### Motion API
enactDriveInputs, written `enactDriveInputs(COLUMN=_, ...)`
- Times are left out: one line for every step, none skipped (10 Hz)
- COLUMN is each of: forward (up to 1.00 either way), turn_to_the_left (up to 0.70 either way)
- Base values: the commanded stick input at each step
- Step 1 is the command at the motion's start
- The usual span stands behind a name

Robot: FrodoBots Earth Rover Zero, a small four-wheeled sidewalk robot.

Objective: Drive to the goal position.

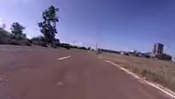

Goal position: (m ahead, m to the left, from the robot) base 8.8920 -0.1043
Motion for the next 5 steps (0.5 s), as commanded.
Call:
enactDriveInputs(forward=1.00, turn_to_the_left=0.00)
enactDriveInputs(forward=1.00, turn_to_the_left=0.00)
enactDriveInputs(forward=1.00, turn_to_the_left=0.00)
enactDriveInputs(forward=1.00, turn_to_the_left=0.00)
enactDriveInputs(forward=1.00, turn_to_the_left=0.00)
